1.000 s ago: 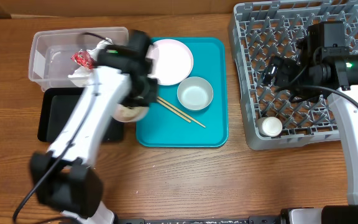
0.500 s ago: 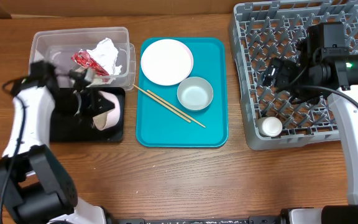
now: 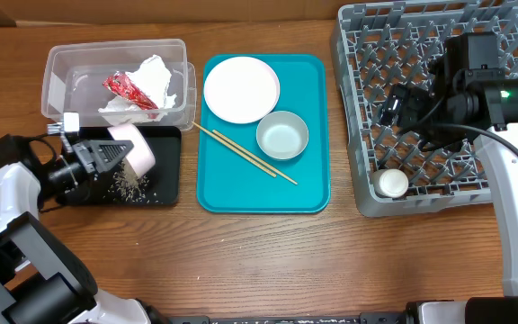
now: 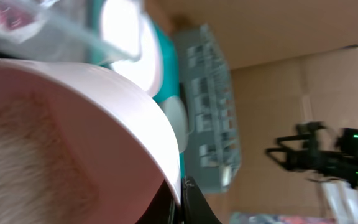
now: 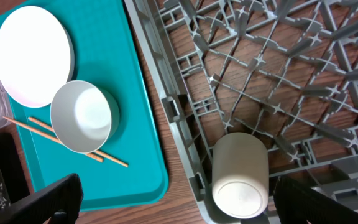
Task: Sort waste into correct bins and load items into the dishwasher
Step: 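Tip the pink bowl over the black tray to pour out the rice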
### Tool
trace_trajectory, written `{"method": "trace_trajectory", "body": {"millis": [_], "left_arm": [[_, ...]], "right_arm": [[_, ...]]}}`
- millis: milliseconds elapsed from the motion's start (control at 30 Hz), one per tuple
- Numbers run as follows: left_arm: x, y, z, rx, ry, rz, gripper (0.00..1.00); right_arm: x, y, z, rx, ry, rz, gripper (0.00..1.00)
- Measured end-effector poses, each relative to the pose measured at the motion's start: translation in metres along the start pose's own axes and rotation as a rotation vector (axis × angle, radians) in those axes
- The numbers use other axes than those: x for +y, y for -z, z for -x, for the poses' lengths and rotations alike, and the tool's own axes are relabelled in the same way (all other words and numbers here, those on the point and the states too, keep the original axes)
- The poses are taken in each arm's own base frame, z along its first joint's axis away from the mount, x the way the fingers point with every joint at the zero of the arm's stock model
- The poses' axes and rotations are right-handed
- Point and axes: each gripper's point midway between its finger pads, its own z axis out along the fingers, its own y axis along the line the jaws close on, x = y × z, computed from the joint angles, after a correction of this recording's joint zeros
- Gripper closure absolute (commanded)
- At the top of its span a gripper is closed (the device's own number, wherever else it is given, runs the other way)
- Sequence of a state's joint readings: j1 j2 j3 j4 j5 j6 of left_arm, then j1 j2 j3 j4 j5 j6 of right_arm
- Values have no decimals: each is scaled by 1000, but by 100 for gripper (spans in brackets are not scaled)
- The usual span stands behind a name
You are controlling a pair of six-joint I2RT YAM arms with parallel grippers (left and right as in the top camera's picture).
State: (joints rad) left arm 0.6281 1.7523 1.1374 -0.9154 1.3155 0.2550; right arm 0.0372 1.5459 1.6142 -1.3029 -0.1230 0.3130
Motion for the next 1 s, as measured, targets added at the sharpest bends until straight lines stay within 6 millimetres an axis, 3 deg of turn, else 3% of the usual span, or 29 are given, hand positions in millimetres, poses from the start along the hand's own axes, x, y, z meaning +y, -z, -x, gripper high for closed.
{"method": "trace_trajectory", "body": {"millis": [167, 367, 733, 1000], "left_arm": [[-23, 6, 9, -53, 0, -139, 96], [-33, 8, 12, -59, 89, -202, 96], [-35, 9, 14, -47, 238, -225, 96], [-26, 7, 14, -38, 297, -172, 96]], "right_arm": [[-1, 0, -2, 8, -2, -3, 0], [-2, 0, -4, 17, -3, -6, 0], [-2, 0, -5, 22, -4, -8, 0], [-3, 0, -8, 33, -5, -13, 0]]}}
